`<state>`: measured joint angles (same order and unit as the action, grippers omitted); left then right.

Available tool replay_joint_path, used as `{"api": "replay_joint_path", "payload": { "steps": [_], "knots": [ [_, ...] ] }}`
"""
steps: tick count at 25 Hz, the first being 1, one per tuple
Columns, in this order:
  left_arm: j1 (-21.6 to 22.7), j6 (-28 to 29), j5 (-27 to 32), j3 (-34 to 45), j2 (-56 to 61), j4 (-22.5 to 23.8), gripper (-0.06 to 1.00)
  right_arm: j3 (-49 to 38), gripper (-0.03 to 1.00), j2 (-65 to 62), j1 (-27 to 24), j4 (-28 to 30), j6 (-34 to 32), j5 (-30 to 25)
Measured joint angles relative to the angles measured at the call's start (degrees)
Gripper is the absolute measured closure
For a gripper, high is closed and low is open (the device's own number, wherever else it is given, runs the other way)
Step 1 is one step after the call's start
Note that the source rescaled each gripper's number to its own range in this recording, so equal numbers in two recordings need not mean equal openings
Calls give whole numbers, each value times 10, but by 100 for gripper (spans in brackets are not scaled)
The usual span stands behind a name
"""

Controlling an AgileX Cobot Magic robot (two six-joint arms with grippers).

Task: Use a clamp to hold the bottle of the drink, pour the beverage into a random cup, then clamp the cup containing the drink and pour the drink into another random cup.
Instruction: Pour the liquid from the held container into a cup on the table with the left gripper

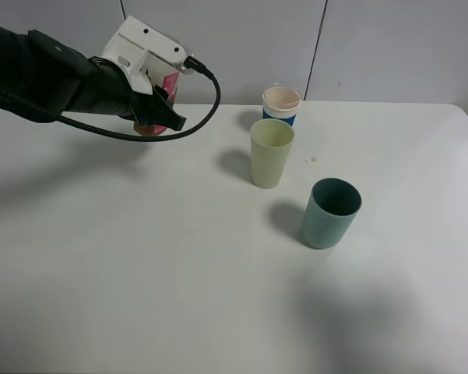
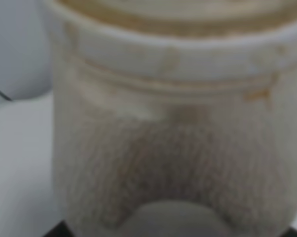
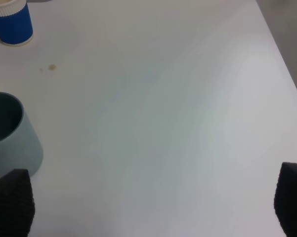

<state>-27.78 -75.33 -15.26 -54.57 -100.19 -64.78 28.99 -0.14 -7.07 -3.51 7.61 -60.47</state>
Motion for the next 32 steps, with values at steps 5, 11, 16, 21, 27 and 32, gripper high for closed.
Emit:
{"api": "replay_joint_path", "payload": {
  "steps": [5, 11, 16, 21, 27, 32],
  "knots": [
    [-44, -265, -142, -25, -13, -203, 91, 0, 5, 0, 0, 0, 0, 0],
    [-70, -336, -168, -37, -16, -262, 91, 0, 5, 0, 0, 0, 0, 0],
    [-98, -340, -177, -54, -22, -274, 91, 0, 5, 0, 0, 0, 0, 0],
    [-122, -453, -226, -112, -67, -333, 91, 0, 5, 0, 0, 0, 0, 0],
    [-139, -528, -250, -143, -106, -346, 91, 0, 5, 0, 0, 0, 0, 0],
    [-148, -554, -251, -143, -135, -339, 91, 0, 5, 0, 0, 0, 0, 0]
  ]
}}
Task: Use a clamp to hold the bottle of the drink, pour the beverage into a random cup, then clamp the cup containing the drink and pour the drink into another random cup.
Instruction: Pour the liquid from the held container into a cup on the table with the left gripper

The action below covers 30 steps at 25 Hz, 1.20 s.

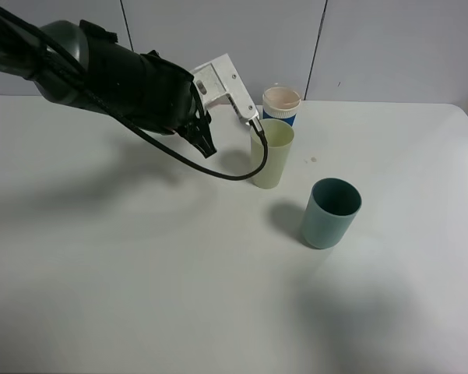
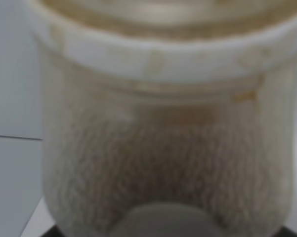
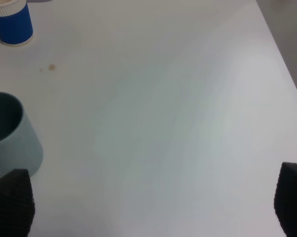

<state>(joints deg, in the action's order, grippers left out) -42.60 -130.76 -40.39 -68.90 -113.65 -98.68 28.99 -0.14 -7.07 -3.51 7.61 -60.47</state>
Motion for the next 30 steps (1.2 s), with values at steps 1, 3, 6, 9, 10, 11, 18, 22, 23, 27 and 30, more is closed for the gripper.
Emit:
{"api": "replay_joint_path", "payload": {
  "steps": [1, 3, 6, 9, 10, 11, 18, 22, 23, 27, 30],
  "knots": [
    [-2, -6, -4, 0, -7, 5, 91, 0, 5, 0, 0, 0, 0, 0],
    [-5, -15, -7, 0, -16, 13, 91, 0, 5, 0, 0, 0, 0, 0],
    [-7, -19, -7, 0, -23, 27, 91, 0, 5, 0, 0, 0, 0, 0],
    [-10, -21, -8, 0, -26, 42, 91, 0, 5, 0, 0, 0, 0, 0],
    [-14, -21, -8, 0, -26, 47, 91, 0, 5, 0, 0, 0, 0, 0],
    [-18, -22, -8, 0, -26, 51, 91, 0, 5, 0, 0, 0, 0, 0],
    [-36, -28, -9, -1, -28, 73, 91, 0, 5, 0, 0, 0, 0, 0],
    [-39, -46, -22, -28, -36, 74, 91, 0, 5, 0, 0, 0, 0, 0],
    [-39, -52, -29, -38, -40, 74, 91, 0, 5, 0, 0, 0, 0, 0],
    [-39, -76, -40, -53, -52, 72, 91, 0, 5, 0, 0, 0, 0, 0],
    [-39, -80, -43, -53, -57, 81, 91, 0, 5, 0, 0, 0, 0, 0]
  ]
}}
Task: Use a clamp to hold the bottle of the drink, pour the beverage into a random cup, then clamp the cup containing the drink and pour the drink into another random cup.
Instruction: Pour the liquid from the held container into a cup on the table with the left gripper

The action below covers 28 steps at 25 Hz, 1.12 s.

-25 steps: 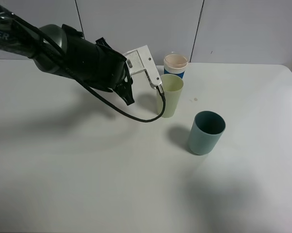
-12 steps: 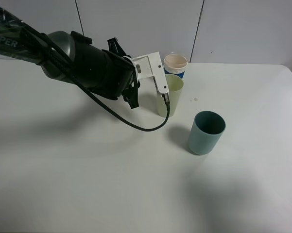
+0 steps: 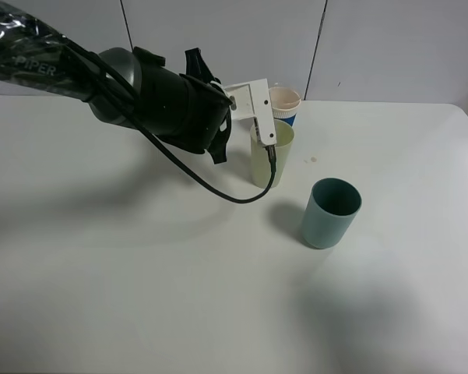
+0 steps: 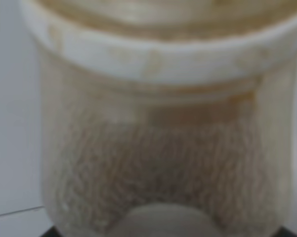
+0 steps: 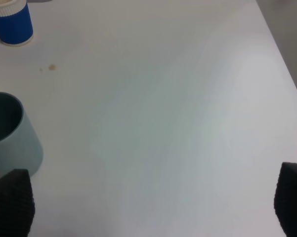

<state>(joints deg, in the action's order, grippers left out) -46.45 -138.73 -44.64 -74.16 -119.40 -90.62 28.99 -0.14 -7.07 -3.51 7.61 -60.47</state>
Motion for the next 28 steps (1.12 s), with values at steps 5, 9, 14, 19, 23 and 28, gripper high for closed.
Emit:
{"api": "replay_joint_path", "payload": {
  "steps": [5, 9, 14, 19, 23, 28],
  "knots": [
    [0, -6, -3, 0, -1, 22, 91, 0, 5, 0, 0, 0, 0, 0],
    [0, -15, -9, 0, -1, 38, 91, 0, 5, 0, 0, 0, 0, 0],
    [0, -36, -14, 0, -1, 44, 91, 0, 5, 0, 0, 0, 0, 0],
    [0, -44, -14, 0, -1, 65, 91, 0, 5, 0, 0, 0, 0, 0],
    [0, -57, -16, 0, -1, 79, 91, 0, 5, 0, 0, 0, 0, 0],
    [0, -62, -18, 0, -1, 96, 91, 0, 5, 0, 0, 0, 0, 0]
  ]
}}
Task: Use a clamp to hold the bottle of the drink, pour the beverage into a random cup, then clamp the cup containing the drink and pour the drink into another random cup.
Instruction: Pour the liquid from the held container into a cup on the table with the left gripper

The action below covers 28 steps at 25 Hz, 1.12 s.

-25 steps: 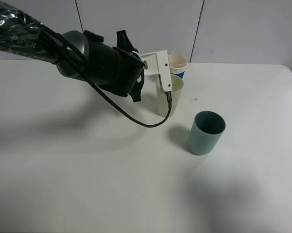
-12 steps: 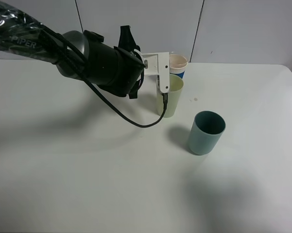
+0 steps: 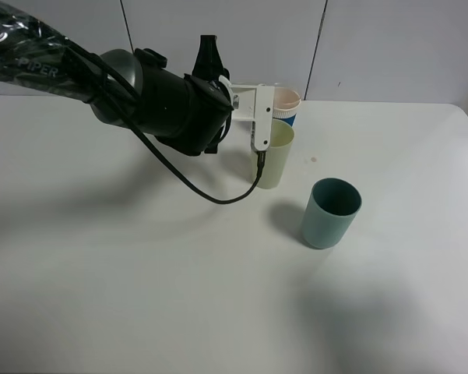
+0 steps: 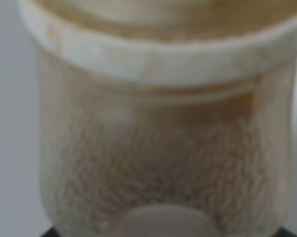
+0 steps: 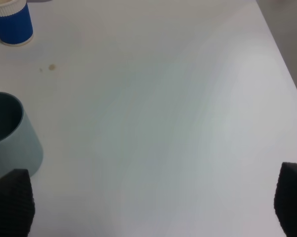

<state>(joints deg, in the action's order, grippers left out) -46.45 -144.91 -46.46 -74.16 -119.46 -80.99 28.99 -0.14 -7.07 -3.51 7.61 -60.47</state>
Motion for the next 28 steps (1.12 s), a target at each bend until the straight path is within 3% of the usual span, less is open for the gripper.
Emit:
{"api": "replay_joint_path", "payload": {
  "steps": [28],
  "knots": [
    [0, -49, -27, 0, 0, 51, 91, 0, 5, 0, 0, 0, 0, 0]
  ]
}}
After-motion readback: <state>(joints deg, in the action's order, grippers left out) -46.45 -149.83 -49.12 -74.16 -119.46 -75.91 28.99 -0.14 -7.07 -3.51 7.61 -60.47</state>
